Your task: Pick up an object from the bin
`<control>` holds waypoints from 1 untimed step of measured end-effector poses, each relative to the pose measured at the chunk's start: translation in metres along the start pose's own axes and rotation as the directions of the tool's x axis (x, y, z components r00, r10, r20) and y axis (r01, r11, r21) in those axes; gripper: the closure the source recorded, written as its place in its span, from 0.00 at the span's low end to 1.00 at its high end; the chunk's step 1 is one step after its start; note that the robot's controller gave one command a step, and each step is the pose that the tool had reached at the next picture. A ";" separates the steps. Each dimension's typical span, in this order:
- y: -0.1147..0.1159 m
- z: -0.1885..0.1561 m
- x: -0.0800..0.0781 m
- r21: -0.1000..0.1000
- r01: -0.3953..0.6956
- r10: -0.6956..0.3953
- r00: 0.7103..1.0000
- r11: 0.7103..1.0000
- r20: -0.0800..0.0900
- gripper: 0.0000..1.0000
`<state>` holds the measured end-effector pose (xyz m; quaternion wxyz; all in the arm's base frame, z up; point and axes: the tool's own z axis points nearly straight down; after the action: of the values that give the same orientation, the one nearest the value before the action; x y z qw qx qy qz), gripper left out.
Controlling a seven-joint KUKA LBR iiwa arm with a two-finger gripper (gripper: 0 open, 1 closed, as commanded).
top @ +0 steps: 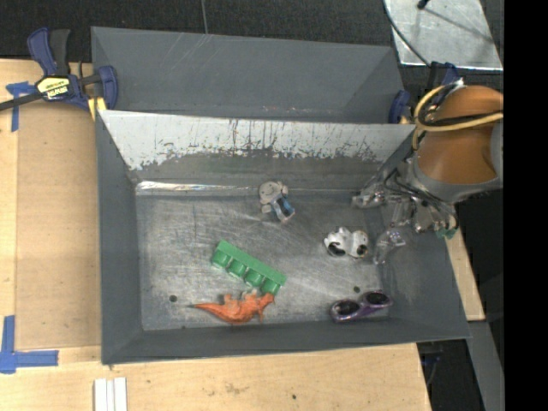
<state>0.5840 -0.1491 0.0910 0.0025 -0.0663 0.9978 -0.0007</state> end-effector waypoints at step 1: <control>0.041 0.011 0.055 0.001 -0.077 0.077 0.997 0.997 0.002 0.00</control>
Offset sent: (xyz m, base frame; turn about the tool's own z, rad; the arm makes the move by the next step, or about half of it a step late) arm -0.0704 0.0080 -0.0210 0.0374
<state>0.5240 -0.1160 0.0799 0.0038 -0.0277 0.9996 -0.0009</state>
